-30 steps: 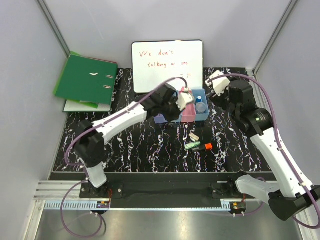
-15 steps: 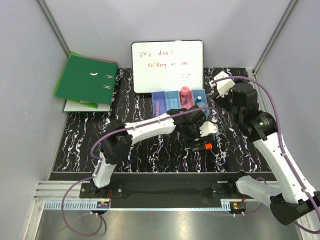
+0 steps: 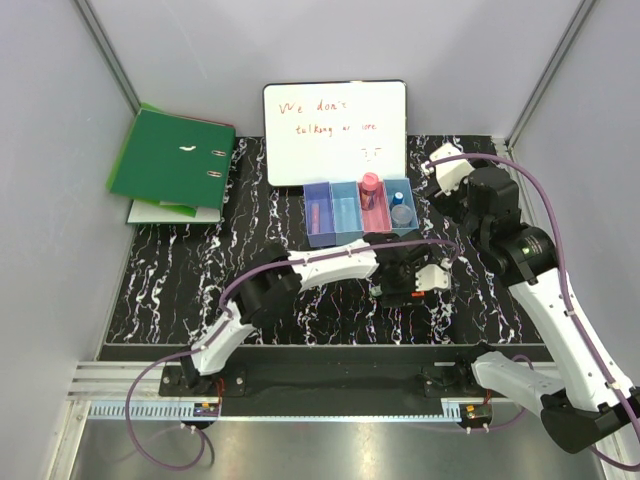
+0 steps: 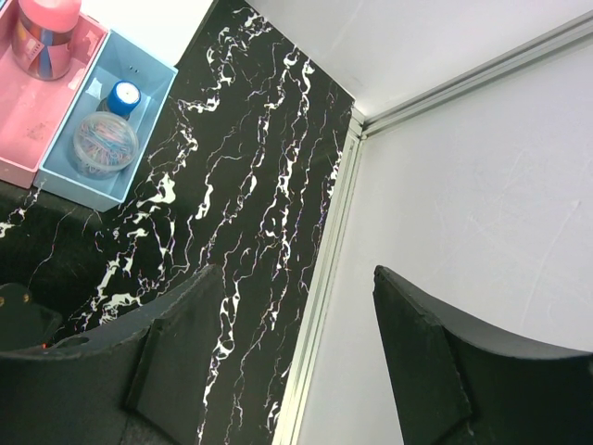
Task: Sort the stationery into containers
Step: Pick up the stationery from the center of the board.
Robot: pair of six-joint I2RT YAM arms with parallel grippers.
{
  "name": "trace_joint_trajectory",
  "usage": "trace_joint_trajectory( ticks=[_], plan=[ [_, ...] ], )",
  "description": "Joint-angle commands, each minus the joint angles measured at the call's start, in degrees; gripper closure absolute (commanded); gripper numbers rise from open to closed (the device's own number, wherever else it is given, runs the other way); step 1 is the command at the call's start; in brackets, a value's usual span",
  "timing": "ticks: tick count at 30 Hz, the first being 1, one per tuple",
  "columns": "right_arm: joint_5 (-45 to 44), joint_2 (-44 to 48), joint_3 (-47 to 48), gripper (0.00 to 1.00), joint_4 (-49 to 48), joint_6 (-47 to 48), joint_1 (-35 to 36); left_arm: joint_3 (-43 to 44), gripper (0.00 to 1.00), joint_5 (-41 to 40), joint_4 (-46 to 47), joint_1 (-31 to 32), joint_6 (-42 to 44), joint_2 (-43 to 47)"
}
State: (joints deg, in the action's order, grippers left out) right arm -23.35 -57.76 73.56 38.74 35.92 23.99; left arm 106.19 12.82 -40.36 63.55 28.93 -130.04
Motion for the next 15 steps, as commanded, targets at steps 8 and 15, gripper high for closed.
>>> trace_joint_trajectory(
  ticks=[8,15],
  plan=[
    [0.06,2.03,0.00,0.26,-2.36,-0.77,-0.26,4.37,0.29,0.36,0.46,-0.18,0.96,-3.29],
    [0.15,2.03,0.09,0.26,-2.44,-0.59,-0.26,4.20,0.34,2.04,0.37,0.26,0.34,-3.03]
  ],
)
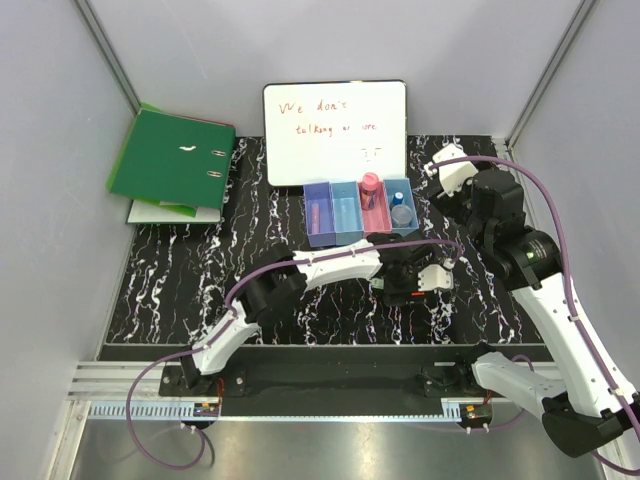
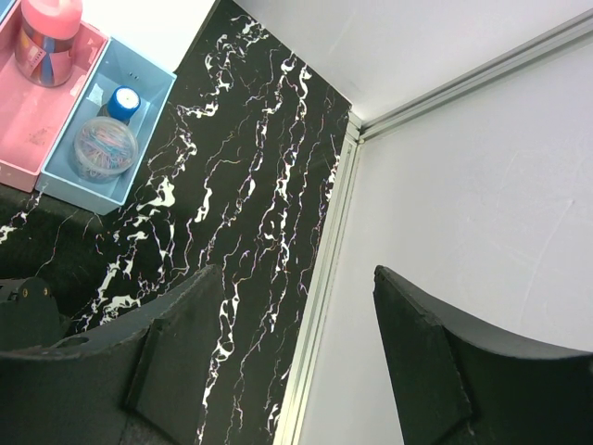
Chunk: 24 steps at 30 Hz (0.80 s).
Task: Sort the stationery into containers
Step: Pick up the stationery from the center of the board.
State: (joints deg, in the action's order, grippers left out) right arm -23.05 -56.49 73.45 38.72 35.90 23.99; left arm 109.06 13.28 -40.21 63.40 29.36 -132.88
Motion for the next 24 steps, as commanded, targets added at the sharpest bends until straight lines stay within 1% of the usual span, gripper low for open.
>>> trace_joint_trajectory(
  ticks=[1,2,6,7,9,10,12,13,15,16,20,24],
  plan=[
    [-0.07,0.85,0.29,0.27,-2.42,-0.57,-0.26,1.07,0.34,1.75,0.22,0.59,-0.10,0.33],
    [-0.07,0.85,0.20,0.26,-2.42,-0.57,-0.26,0.72,0.36,1.84,0.22,0.68,-0.01,0.51],
    [0.11,0.94,0.20,0.26,-2.51,-0.74,-0.17,-0.16,0.48,1.66,0.22,0.94,-0.10,0.25],
    [0.28,0.86,0.29,0.26,-2.51,-0.92,-0.26,-0.16,0.55,1.49,0.30,0.94,-0.36,-0.10],
    [0.28,0.77,0.55,0.26,-2.42,-0.92,-0.26,-0.16,0.60,1.40,0.13,0.94,-0.54,-0.36],
    [0.28,0.59,0.64,0.26,-2.59,-0.75,-0.26,-0.07,0.65,1.23,0.21,0.94,-0.54,-0.62],
    [0.28,0.50,0.90,0.26,-2.51,-0.66,-0.17,-0.07,0.75,1.22,0.22,0.94,-0.54,-0.80],
    [0.28,0.42,0.91,0.27,-2.51,-0.57,-0.17,0.02,0.86,0.79,0.22,0.94,-0.45,-0.80],
    [0.37,0.33,0.99,0.26,-2.51,-0.66,-0.26,-0.07,0.98,0.17,0.22,0.94,-0.71,-0.28],
    [0.46,0.33,0.99,0.26,-2.51,-0.66,-0.26,-0.59,1.00,-0.44,0.22,0.94,-0.80,0.16],
    [0.46,0.33,0.82,0.27,-2.60,-0.66,-0.26,-2.27,1.00,-0.88,0.22,0.15,-2.03,3.76],
    [0.55,0.50,0.73,0.27,-2.68,-0.48,-0.17,-3.41,1.00,-0.36,0.30,-1.52,-5.01,8.50]
  ],
)
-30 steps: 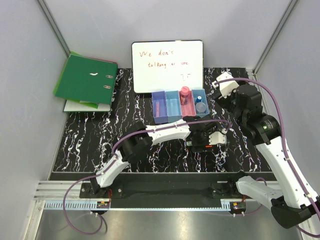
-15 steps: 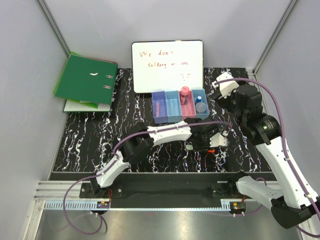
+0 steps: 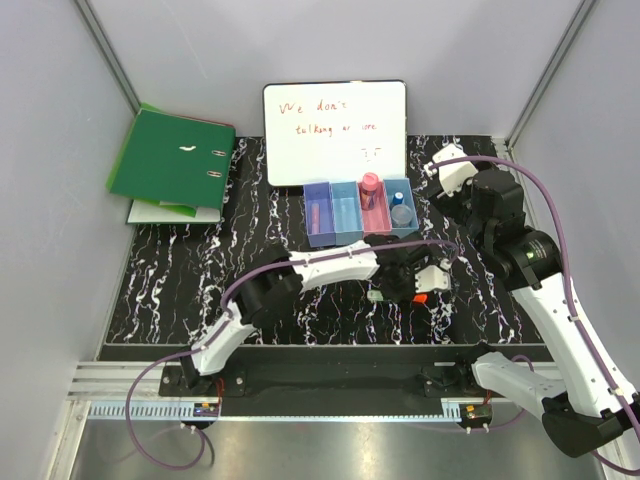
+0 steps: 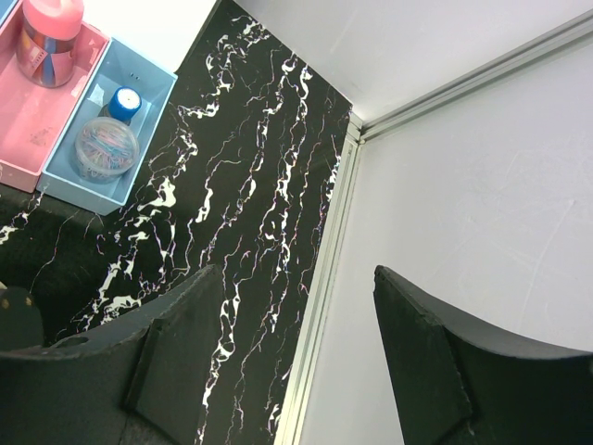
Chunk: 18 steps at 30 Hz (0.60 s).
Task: Sort the stationery into containers
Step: Pick up the stationery from the center of the board.
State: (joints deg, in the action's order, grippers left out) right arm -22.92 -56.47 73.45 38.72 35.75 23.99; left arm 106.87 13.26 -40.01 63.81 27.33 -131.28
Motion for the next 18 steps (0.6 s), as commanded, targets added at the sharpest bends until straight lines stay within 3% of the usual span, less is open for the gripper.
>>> trace_joint_trajectory(
  ticks=[1,7,18],
  plan=[
    [0.50,0.48,0.64,0.26,-2.68,-0.33,-0.26,-1.57,1.00,-0.34,0.02,-2.72,-3.25,7.88],
    [0.51,0.57,1.17,0.27,-2.68,-0.06,-0.26,-5.09,1.00,0.10,0.28,-5.54,-5.45,14.29],
    [0.33,0.39,1.87,0.26,-3.12,0.38,-0.26,-10.54,1.00,-1.65,2.30,-6.15,-4.13,12.10]
  ],
)
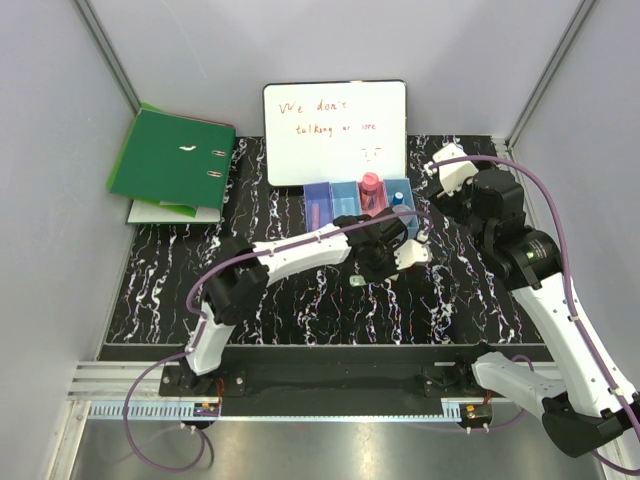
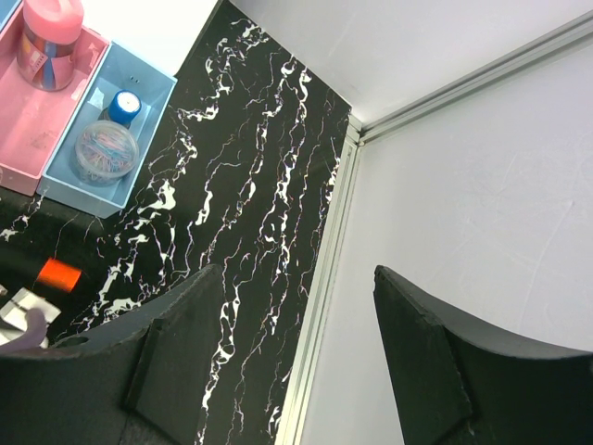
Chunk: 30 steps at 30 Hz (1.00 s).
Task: Sort the stationery into containers
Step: Pick up the stationery from the center of the board, then place the stationery in the storage box.
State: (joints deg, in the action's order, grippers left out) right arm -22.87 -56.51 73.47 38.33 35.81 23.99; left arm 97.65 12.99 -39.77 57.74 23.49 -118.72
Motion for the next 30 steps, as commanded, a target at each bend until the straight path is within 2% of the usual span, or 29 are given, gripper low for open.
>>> trace_joint_trajectory(
  ticks=[1,8,15,20,30],
  plan=[
    [0.46,0.35,1.85,0.26,-2.64,0.14,-0.17,-1.67,1.00,-1.83,2.50,-0.25,-0.20,-0.20],
    [0.99,0.17,0.88,0.26,-2.64,-0.13,-0.26,1.40,1.00,-6.31,4.26,-4.64,-3.00,-1.69],
    [1.25,-0.09,0.53,0.26,-2.82,-0.13,-0.17,4.66,1.00,-1.93,4.52,-9.39,-16.52,-6.52],
    [1.25,0.17,0.27,0.26,-2.91,-0.04,-0.26,4.40,1.00,0.10,4.52,-9.92,-19.70,-7.06],
    [1.52,0.08,-0.26,0.27,-2.99,0.05,-0.26,7.82,1.00,-1.04,5.05,-10.71,-23.12,-0.21]
  ],
)
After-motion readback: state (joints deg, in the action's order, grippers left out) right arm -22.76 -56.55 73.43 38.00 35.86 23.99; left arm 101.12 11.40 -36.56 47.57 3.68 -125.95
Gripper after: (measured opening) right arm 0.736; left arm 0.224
